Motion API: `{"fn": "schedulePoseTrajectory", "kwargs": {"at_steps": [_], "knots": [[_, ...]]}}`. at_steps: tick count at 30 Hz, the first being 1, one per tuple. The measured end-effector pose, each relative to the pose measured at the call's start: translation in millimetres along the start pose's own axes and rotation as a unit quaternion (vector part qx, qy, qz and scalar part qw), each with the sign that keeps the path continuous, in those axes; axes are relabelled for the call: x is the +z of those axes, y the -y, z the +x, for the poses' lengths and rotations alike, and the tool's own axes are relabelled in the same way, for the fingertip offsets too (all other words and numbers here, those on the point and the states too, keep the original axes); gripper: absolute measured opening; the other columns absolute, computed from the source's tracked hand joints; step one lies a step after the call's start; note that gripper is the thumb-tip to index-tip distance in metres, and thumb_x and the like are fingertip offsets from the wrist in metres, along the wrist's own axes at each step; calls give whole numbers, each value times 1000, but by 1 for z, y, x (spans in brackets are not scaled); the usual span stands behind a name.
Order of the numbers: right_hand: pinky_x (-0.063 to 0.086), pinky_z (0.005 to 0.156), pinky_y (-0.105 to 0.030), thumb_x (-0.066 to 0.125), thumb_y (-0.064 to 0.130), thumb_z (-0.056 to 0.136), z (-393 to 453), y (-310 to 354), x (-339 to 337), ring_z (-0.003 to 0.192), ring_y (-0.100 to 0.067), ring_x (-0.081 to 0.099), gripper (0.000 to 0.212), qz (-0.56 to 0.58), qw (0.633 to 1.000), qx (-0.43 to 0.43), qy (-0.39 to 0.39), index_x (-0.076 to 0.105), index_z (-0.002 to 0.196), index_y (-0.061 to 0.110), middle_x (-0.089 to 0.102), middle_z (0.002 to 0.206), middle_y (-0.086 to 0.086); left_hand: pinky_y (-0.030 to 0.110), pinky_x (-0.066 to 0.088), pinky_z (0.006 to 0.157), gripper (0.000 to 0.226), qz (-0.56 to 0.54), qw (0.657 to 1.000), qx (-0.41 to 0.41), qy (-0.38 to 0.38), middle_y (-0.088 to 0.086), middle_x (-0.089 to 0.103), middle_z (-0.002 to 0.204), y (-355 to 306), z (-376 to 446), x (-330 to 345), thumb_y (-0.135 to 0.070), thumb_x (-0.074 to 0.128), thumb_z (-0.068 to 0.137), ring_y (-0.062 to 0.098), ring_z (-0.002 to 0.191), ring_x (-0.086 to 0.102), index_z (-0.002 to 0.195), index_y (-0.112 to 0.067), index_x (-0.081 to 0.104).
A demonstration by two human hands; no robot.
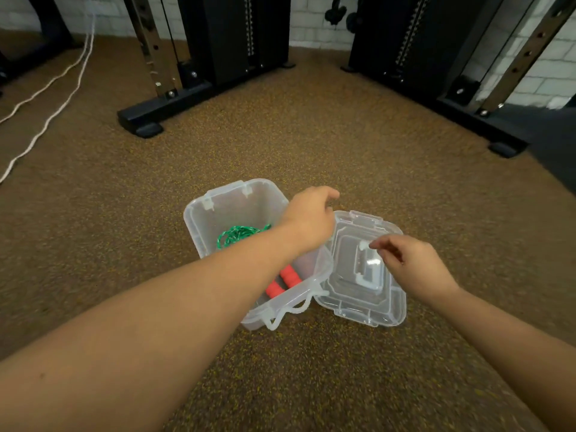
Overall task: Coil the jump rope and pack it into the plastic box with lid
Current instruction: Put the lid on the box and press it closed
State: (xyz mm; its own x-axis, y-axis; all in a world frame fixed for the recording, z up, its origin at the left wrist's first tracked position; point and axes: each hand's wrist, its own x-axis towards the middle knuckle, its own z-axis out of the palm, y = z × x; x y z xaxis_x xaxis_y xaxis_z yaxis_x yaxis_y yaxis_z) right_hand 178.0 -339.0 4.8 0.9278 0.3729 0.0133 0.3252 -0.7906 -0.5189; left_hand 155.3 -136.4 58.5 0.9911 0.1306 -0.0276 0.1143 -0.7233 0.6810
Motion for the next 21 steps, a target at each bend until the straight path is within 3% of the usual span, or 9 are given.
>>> {"fn": "schedulePoseTrajectory", "kwargs": {"at_steps": [5, 8, 13, 18, 21], "knots": [[44, 81, -25, 59, 12, 89, -31, -55, -1, 95, -14, 60, 19, -43, 998, -7, 41, 68, 104, 19, 67, 100, 3, 32, 39, 105, 43, 5, 992, 105, 65, 3, 46, 144, -53, -17, 61, -10, 39, 95, 19, 129, 46, 136, -18, 48], [42, 81, -28, 58, 14, 87, -43, -82, 6, 102, -19, 59, 20, -84, 992, -35, 91, 64, 105, 19, 64, 102, 0, 35, 36, 108, 40, 3, 991, 79, 105, 5, 47, 143, -57, -29, 104, -12, 37, 98, 21, 131, 44, 137, -17, 47], [45, 96, -34, 57, 19, 86, -50, -112, 15, 115, -19, 53, 26, -129, 978, -78, 145, 61, 111, 19, 60, 117, -1, 33, 33, 108, 42, 41, 985, 25, 169, 7, 43, 145, -29, -49, 156, -17, 37, 98, 23, 132, 42, 140, -15, 40], [42, 105, -40, 65, 14, 80, -52, -133, 31, 121, -29, 53, 34, -162, 964, -136, 161, 63, 114, 13, 60, 124, -9, 34, 7, 121, 62, 176, 961, 12, 214, 5, 6, 162, 10, -51, 177, -26, 39, 98, 20, 149, 5, 152, -14, 10], [21, 115, -35, 61, 20, 86, -49, -140, 42, 136, -28, 38, 43, -183, 955, -150, 178, 54, 128, 15, 49, 140, -8, 33, -4, 120, 65, 246, 937, 16, 249, 4, -8, 162, 25, -53, 184, -30, 33, 100, 18, 149, -6, 152, -14, -2]]}}
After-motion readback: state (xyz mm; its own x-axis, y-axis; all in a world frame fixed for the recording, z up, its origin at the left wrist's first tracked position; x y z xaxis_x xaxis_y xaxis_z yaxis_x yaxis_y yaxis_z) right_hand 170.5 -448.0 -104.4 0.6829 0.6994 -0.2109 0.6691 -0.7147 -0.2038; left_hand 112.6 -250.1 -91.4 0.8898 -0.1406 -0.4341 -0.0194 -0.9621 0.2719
